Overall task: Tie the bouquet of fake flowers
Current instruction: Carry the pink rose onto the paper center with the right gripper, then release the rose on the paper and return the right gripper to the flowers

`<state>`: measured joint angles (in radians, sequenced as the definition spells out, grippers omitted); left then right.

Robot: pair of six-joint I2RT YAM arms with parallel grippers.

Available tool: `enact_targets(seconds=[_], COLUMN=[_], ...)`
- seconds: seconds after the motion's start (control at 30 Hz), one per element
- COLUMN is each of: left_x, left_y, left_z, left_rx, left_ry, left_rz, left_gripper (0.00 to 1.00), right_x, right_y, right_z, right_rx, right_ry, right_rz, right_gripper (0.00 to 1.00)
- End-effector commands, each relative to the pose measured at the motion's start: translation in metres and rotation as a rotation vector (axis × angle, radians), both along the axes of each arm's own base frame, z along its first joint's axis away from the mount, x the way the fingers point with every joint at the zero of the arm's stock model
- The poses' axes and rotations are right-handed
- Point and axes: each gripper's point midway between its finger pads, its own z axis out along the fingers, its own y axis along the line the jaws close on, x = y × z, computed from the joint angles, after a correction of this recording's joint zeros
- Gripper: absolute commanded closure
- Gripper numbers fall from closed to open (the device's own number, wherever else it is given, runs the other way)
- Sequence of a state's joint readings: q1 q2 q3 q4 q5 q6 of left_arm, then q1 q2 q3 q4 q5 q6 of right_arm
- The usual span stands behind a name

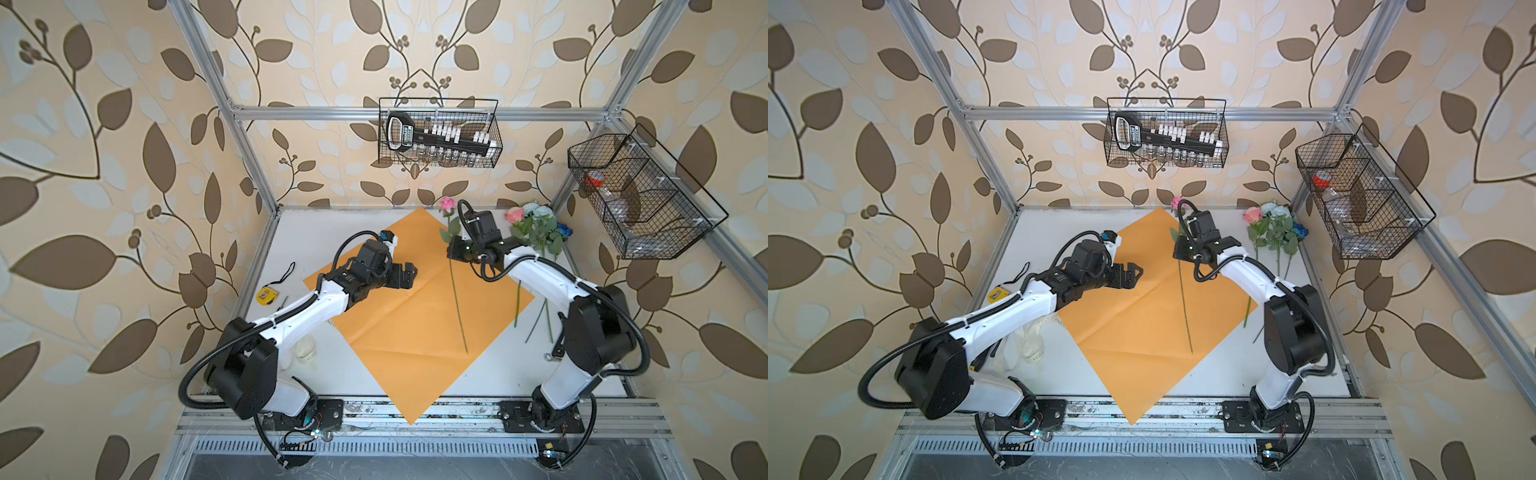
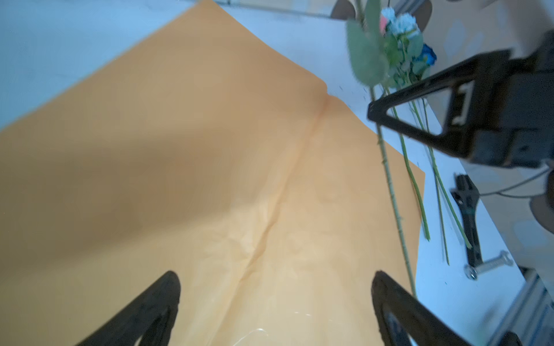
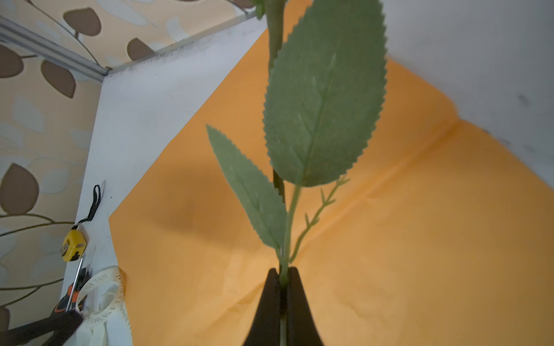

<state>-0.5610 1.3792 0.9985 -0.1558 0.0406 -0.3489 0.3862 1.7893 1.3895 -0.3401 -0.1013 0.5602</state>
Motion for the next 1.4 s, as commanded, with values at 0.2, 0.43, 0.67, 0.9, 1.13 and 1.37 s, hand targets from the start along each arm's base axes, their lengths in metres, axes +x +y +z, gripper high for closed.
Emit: enact_targets(seconds=[0.2, 0.43, 0.67, 0.9, 1.13, 1.37], left_x=[0.005, 0.004, 0.003, 0.003, 0.003, 0.001], left_y=[0.055, 0.053, 0.05, 0.055, 0.058, 0.059], left_z=[-0.008, -0.015, -0.023, -0.024, -0.022, -0.01], left_rx=[0.06, 0.011, -0.006, -0.006, -0.007, -0.018], left_ry=[0.03, 0.039, 0.057, 0.052, 0.059, 0.04], left_rz=[0.21, 0.2, 0.183, 0.187, 0.188, 0.18], left_gripper=[0.01, 0.01, 0.01, 0.01, 0.01, 0.01], right_x=[0.08, 0.121, 0.142, 0.149, 0.156, 0.114], right_y=[0.079, 0.104, 0.099, 0.09, 0.076, -0.002], right_z=[-0.009, -0.049, -0.098, -0.113, -0.076, -0.021], right_rx=[0.18, 0.237, 0.185, 0.181, 0.193, 0.044], right_ry=[-0.035, -0.019, 0.003, 0.008, -0.031, -0.058], right_rz=[0.073, 0.078, 0.057, 0.039, 0.052, -0.034], right_gripper=[1.0, 1.0, 1.0, 0.96, 0.65, 0.63])
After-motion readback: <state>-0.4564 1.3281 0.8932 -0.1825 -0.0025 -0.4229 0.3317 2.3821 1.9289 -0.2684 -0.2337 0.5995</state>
